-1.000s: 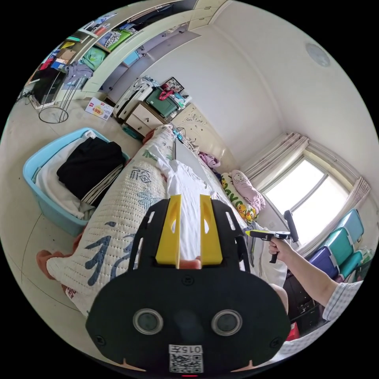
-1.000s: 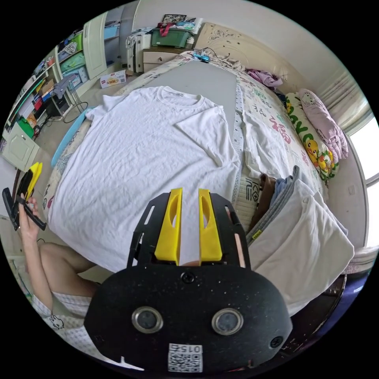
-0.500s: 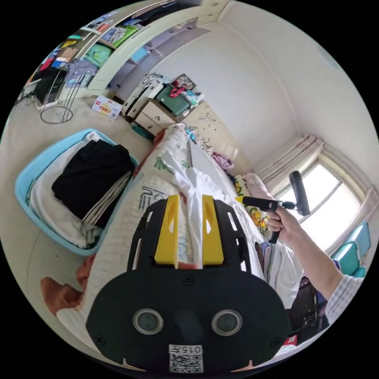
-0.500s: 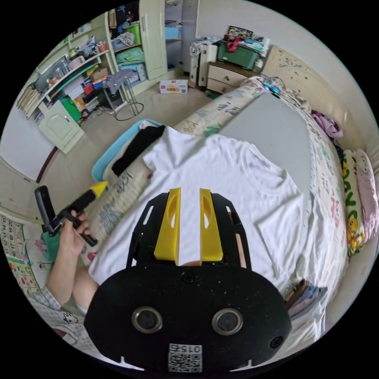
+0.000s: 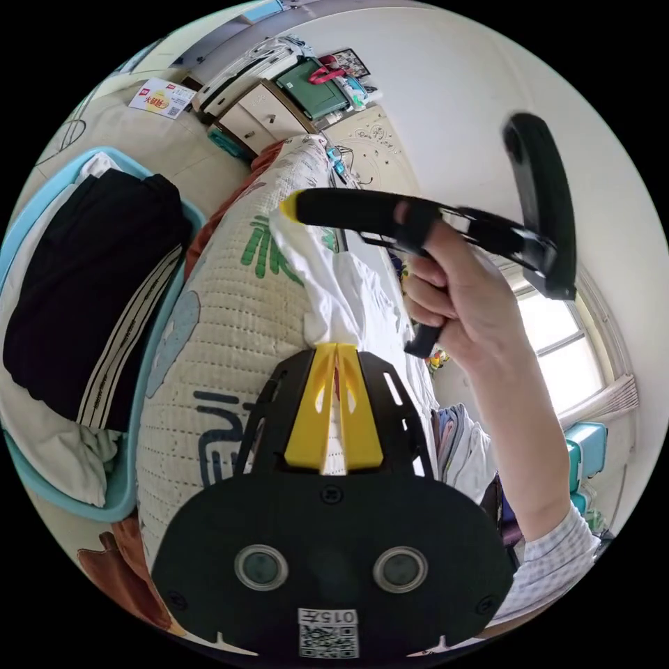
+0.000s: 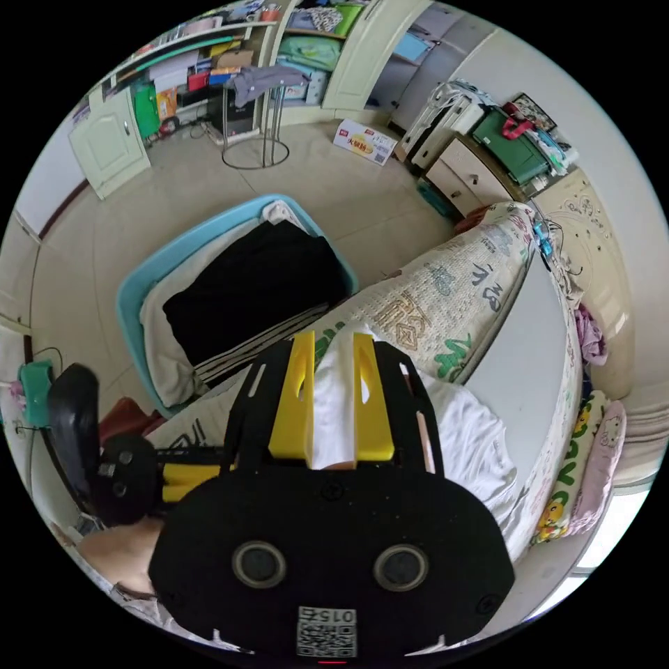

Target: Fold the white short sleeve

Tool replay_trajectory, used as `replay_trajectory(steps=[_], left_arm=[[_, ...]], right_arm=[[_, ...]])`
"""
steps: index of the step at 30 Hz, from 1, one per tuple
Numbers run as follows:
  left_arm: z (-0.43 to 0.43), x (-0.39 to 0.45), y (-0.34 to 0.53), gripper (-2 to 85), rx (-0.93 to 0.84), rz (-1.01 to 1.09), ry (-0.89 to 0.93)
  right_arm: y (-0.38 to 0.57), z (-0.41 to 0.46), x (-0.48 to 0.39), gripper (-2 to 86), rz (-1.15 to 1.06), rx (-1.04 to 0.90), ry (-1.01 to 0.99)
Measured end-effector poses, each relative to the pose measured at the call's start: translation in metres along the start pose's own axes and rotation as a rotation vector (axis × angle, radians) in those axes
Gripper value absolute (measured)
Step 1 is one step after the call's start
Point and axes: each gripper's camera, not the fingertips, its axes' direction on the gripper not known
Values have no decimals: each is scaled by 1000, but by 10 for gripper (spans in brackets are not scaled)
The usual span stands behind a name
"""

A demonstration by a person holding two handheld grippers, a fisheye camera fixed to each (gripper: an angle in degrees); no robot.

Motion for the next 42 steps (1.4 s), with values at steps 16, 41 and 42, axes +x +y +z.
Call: replay_trajectory(steps=[16,41,42], left_arm=[[5,11,3,-9,140,41,-29],[149,134,23,87,-33,431,-408],[156,135,22,79,-59,450,-416]], right_arm=[[36,-24,88,-5,217,120,47],[307,27,247,36,575,293,-322],[305,29,248,31,550,286,-340]])
